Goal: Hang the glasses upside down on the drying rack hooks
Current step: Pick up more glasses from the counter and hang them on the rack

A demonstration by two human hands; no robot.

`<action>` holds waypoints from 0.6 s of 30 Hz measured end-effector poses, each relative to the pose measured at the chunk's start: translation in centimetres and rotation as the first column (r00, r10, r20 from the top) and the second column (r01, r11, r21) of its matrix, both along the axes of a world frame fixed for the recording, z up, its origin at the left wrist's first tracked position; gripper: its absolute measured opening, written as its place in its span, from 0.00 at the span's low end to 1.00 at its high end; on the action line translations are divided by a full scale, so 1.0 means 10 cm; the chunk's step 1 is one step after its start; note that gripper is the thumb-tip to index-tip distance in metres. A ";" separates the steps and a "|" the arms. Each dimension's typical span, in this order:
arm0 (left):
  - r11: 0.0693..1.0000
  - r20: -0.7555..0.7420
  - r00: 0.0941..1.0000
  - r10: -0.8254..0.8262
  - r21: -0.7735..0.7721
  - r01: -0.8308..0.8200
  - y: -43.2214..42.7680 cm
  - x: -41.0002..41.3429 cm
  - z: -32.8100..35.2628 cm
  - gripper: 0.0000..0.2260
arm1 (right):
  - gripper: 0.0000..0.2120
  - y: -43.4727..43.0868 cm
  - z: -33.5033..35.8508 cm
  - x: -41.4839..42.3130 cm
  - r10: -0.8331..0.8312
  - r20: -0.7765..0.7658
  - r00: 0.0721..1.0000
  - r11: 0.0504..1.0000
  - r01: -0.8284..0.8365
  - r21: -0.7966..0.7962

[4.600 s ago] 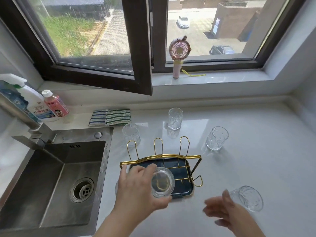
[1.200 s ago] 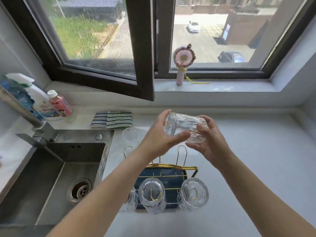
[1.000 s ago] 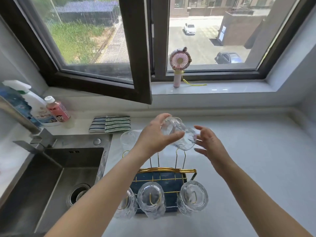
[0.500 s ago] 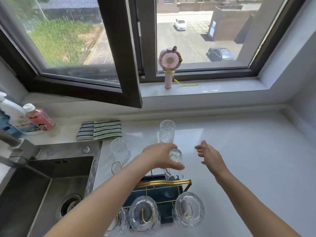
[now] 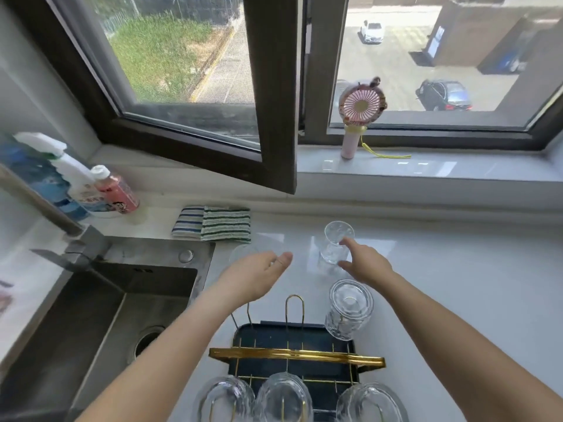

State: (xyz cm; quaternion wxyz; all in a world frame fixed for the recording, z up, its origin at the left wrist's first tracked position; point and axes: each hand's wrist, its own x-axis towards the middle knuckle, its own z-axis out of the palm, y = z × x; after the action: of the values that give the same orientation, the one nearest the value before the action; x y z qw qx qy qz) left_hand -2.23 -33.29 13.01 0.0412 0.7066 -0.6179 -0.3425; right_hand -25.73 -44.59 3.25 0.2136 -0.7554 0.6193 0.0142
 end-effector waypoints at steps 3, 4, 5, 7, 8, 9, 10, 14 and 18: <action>0.998 -0.022 0.998 0.053 -0.034 -0.053 0.08 0.18 0.01 0.29 | 0.14 -0.10 0.04 0.04 -0.094 0.075 0.993 0.993 0.099 -0.067; 0.996 -0.036 0.997 0.073 -0.041 -0.074 0.09 0.22 0.01 0.28 | 0.16 -0.11 0.08 0.04 -0.128 0.100 0.987 0.988 0.135 -0.067; 0.994 -0.061 0.994 0.094 -0.050 -0.097 0.09 0.23 0.01 0.27 | 0.17 -0.11 0.13 0.04 -0.154 0.132 0.979 0.985 0.163 -0.064; 0.988 -0.116 0.986 0.119 -0.087 -0.130 0.08 0.23 0.02 0.29 | 0.16 -0.07 0.27 0.05 -0.176 0.266 0.948 0.980 0.193 -0.039; 0.985 -0.133 0.984 0.118 -0.112 -0.133 0.06 0.21 0.03 0.32 | 0.16 -0.03 0.37 0.07 -0.192 0.384 0.903 0.977 0.212 -0.012; 0.982 -0.152 0.982 0.112 -0.137 -0.134 0.05 0.18 0.05 0.36 | 0.16 0.02 0.50 0.10 -0.223 0.516 0.827 0.970 0.241 0.032; 0.978 -0.182 0.978 0.103 -0.160 -0.133 0.04 0.13 0.07 0.40 | 0.16 0.08 0.64 0.14 -0.272 0.622 0.734 0.958 0.269 0.101; 0.942 -0.347 0.938 0.018 -0.309 -0.132 0.07 -0.14 0.23 0.46 | 0.20 0.37 1.27 0.27 -0.439 0.748 0.498 0.898 0.204 0.391; 0.821 -0.482 0.876 -0.021 -0.508 -0.260 0.20 -0.25 0.51 0.40 | 0.20 0.70 1.60 0.40 -0.527 0.759 0.382 0.827 0.025 0.562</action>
State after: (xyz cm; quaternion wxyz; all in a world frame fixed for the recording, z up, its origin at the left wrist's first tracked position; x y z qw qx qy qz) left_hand -4.72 -31.31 18.14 0.4154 0.5980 -0.6148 -0.3031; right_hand -21.68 -37.63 19.26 0.6793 -0.4512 0.5080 -0.2773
